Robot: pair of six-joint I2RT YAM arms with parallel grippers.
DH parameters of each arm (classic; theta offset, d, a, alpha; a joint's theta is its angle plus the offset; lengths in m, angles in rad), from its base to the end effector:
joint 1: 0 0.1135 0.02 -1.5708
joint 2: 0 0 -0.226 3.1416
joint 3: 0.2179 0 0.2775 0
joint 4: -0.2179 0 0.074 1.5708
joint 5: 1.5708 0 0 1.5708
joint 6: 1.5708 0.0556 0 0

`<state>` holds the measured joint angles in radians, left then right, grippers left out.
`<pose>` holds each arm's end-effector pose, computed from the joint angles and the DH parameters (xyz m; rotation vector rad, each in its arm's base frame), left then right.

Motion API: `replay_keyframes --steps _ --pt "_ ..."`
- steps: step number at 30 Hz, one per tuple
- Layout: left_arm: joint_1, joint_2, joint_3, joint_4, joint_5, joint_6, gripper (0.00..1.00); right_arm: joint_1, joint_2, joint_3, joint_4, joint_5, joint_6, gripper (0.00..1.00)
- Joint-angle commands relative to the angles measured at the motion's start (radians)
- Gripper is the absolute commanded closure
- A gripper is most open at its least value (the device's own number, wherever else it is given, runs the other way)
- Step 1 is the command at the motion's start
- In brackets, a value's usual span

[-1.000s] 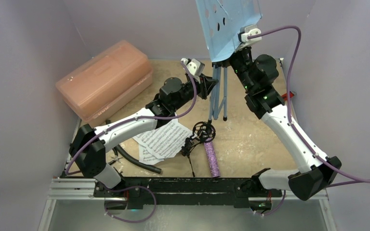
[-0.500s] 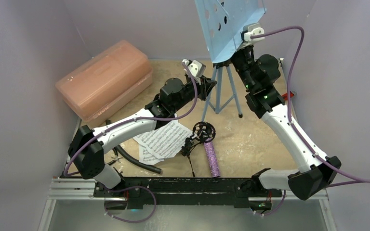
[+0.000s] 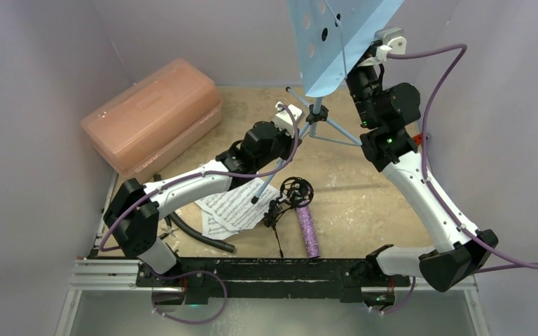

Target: Set up the instrument practice props

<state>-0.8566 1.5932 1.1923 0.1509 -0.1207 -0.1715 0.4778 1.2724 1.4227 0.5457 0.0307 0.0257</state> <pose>0.2822 -0.3153 0.2570 0.5428 1.7820 -0.6128 0.2778 0.1419 0.5125 -0.1697 0.8671 0.4573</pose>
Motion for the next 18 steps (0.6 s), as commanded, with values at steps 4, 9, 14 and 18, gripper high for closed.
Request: replay_keyframes --steps 4,9,14,18 --pt "0.017 -0.030 -0.003 0.038 -0.072 0.004 1.00 0.004 -0.117 0.075 0.367 0.004 0.036 1.00" --pt "0.019 -0.019 0.007 0.068 -0.082 -0.003 1.00 0.004 -0.135 0.012 0.347 0.013 0.041 1.00" --pt "0.023 0.012 0.026 0.097 -0.084 -0.005 1.00 0.004 -0.149 -0.055 0.337 0.026 0.050 1.00" --pt "0.042 0.033 0.040 0.146 -0.065 -0.017 1.00 0.005 -0.155 -0.078 0.322 0.036 0.041 1.00"
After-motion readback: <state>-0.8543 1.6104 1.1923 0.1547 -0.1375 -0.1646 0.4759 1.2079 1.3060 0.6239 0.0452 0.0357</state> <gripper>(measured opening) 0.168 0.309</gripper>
